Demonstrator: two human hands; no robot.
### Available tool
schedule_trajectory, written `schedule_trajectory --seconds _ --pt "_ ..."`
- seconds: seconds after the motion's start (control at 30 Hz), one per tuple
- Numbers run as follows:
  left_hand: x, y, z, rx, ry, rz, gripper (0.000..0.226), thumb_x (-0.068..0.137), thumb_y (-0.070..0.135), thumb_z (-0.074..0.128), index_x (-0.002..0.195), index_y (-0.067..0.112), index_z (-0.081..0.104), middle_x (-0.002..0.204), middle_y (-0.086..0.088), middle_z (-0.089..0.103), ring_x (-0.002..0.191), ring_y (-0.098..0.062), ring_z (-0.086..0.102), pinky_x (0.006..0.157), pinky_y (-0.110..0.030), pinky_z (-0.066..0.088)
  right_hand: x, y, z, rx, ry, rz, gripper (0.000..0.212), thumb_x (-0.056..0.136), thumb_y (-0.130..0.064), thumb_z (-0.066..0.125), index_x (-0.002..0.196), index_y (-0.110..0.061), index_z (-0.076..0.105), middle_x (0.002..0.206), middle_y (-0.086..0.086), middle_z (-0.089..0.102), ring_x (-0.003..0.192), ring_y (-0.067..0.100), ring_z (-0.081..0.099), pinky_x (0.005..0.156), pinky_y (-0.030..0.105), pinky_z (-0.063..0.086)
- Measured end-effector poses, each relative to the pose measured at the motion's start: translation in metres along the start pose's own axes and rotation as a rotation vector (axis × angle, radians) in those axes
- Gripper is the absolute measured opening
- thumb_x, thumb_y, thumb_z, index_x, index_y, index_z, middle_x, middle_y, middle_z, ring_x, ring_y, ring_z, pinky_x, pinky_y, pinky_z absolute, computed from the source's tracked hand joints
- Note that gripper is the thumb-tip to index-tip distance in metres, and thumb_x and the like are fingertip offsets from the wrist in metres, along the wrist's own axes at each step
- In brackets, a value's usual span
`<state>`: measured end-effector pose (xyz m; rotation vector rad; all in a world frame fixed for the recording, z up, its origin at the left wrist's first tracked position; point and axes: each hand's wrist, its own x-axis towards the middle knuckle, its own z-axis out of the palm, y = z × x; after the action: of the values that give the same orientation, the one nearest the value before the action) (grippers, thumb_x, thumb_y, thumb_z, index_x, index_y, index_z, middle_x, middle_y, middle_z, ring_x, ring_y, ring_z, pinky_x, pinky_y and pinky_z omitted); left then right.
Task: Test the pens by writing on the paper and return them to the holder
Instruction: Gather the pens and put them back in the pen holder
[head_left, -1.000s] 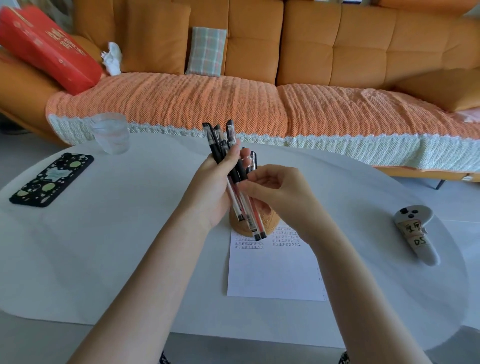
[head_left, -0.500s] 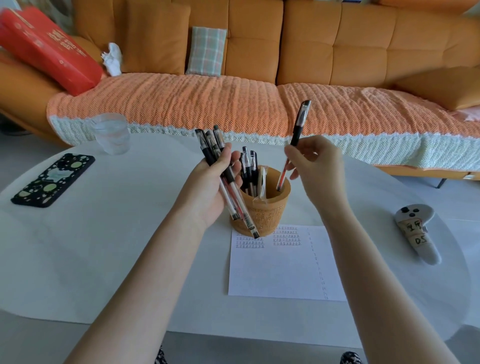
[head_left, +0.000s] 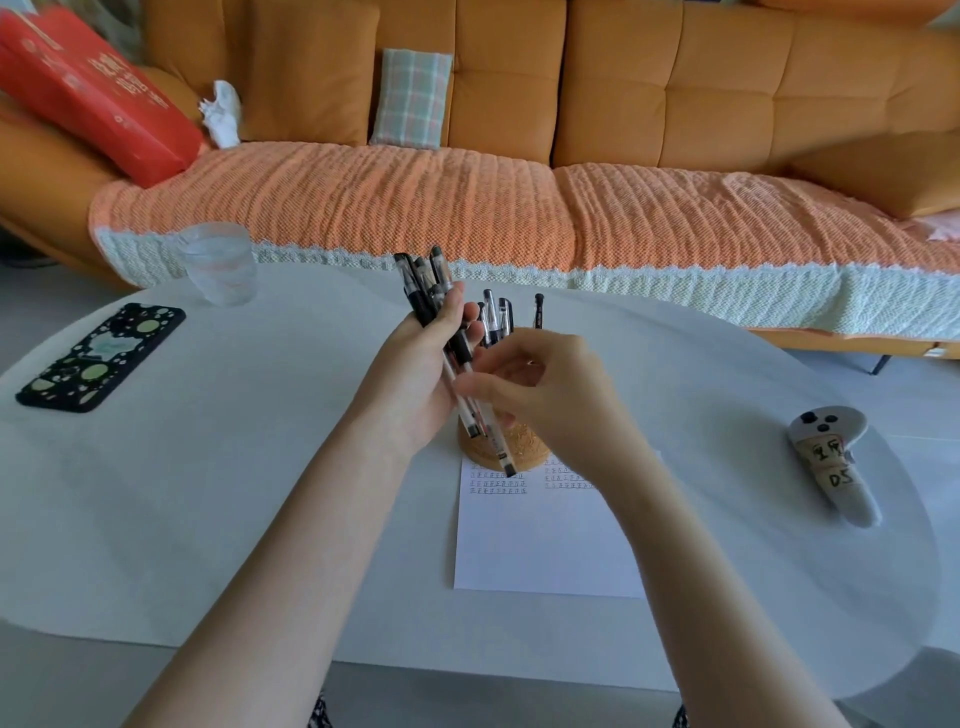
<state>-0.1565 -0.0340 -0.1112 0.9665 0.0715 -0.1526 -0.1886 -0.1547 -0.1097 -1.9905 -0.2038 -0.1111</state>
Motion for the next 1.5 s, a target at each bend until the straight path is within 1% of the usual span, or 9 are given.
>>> schedule_trajectory --seconds 0.23,0.53,0.63,0.77,0.97,1.1,1.27,1.4,1.5 --pt "0.000 0.002 -0.004 -0.002 -0.029 0.014 0.028 0.098 0.027 0.042 0.119 0.013 0.055 0.082 0.004 0.054 0.076 -0.008 0.053 0.060 -0.018 0.051 0.012 0.002 -0.001 0.021 -0.061 0.062 0.008 0.080 -0.012 0.072 0.077 -0.004 0.070 0.052 0.003 0.062 0.040 0.004 0.052 0.048 0.014 0.040" --pt "0.002 0.008 -0.014 -0.045 0.024 0.026 0.022 0.097 0.012 0.046 0.116 0.009 0.054 0.088 0.001 0.063 0.073 -0.009 0.061 0.064 -0.024 0.053 0.034 -0.004 -0.013 0.051 0.193 -0.044 0.006 0.085 -0.005 0.062 0.083 0.000 0.063 0.061 0.011 0.066 0.043 0.014 0.062 0.049 0.026 0.053" --pt "0.000 0.006 -0.016 -0.035 0.000 0.033 0.029 0.097 0.006 0.043 0.125 0.006 0.050 0.091 -0.002 0.066 0.072 -0.009 0.065 0.065 -0.024 0.054 0.046 0.002 -0.006 0.000 0.252 -0.041 0.007 0.087 -0.007 0.061 0.086 0.000 0.062 0.062 0.007 0.067 0.042 0.008 0.059 0.044 0.017 0.046" --pt "-0.002 0.007 -0.017 -0.054 -0.064 0.025 0.018 0.098 0.005 0.040 0.114 0.005 0.048 0.089 -0.004 0.070 0.077 -0.011 0.070 0.068 -0.022 0.058 0.047 0.016 -0.002 -0.202 0.184 0.003 0.010 0.085 -0.012 0.066 0.085 -0.002 0.068 0.064 0.003 0.067 0.044 -0.001 0.056 0.046 0.008 0.042" --pt "-0.004 0.006 -0.016 -0.046 -0.096 0.042 0.021 0.098 0.005 0.040 0.116 0.005 0.050 0.089 -0.006 0.071 0.083 -0.014 0.071 0.079 -0.026 0.057 0.029 0.016 -0.007 -0.161 0.258 0.008 0.012 0.085 -0.013 0.065 0.077 -0.006 0.067 0.061 0.001 0.063 0.056 0.016 0.061 0.058 0.033 0.054" --pt "-0.007 0.004 -0.013 0.002 -0.143 0.054 0.023 0.099 0.009 0.038 0.119 0.010 0.048 0.107 -0.008 0.069 0.099 -0.018 0.068 0.072 -0.026 0.057 0.017 0.004 -0.007 0.068 0.077 0.040 0.023 0.086 -0.027 0.068 0.077 -0.006 0.069 0.054 0.004 0.061 0.037 0.002 0.047 0.045 0.017 0.040" --pt "-0.014 0.001 -0.003 0.021 -0.230 -0.003 0.024 0.100 0.011 0.035 0.118 0.011 0.050 0.114 -0.003 0.068 0.092 -0.017 0.070 0.055 -0.031 0.055 0.018 0.008 0.002 0.111 -0.047 0.044 0.021 0.084 -0.022 0.070 0.080 -0.002 0.067 0.050 0.003 0.058 0.036 0.006 0.047 0.042 0.017 0.037" --pt "-0.013 0.002 -0.005 0.109 -0.267 -0.011 0.027 0.099 0.012 0.036 0.115 0.011 0.058 0.123 -0.003 0.064 0.100 -0.021 0.067 0.062 -0.035 0.058 0.017 0.009 0.000 0.171 -0.106 0.012 0.018 0.087 -0.013 0.066 0.077 0.001 0.062 0.048 0.000 0.052 0.037 0.006 0.043 0.042 0.015 0.035" --pt "-0.012 0.002 -0.004 0.095 -0.256 -0.006 0.033 0.100 0.014 0.036 0.127 0.007 0.053 0.127 -0.008 0.061 0.107 -0.025 0.064 0.072 -0.037 0.059 0.018 0.007 -0.004 0.205 -0.112 0.011 0.021 0.089 -0.013 0.065 0.081 0.006 0.061 0.051 0.005 0.053 0.039 0.010 0.043 0.043 0.019 0.036"
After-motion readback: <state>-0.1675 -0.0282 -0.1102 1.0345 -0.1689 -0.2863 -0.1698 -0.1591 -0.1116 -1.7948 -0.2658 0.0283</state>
